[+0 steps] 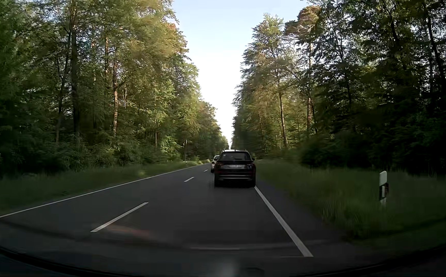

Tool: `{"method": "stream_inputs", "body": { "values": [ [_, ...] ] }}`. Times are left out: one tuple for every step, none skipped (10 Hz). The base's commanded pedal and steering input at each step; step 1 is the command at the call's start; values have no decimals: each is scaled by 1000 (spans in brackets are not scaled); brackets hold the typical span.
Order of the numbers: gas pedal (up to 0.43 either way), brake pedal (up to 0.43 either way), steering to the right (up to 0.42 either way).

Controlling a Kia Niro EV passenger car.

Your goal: Follow the waypoints while adhering to traffic rules and regulations

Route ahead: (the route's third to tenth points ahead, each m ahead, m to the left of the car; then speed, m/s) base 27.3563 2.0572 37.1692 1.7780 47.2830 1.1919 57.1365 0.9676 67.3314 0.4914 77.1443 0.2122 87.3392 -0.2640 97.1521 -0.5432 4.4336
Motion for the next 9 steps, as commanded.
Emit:
{"method": "stream_inputs", "body": {
  "values": [
    [0, 0, 3],
    [0, 0, 4],
    [0, 0, 5],
    [0, 0, 4],
    [0, 0, 4],
    [0, 0, 4],
    [0, 0, 4],
    [0, 0, 4],
    [0, 0, 4]
  ]
}}
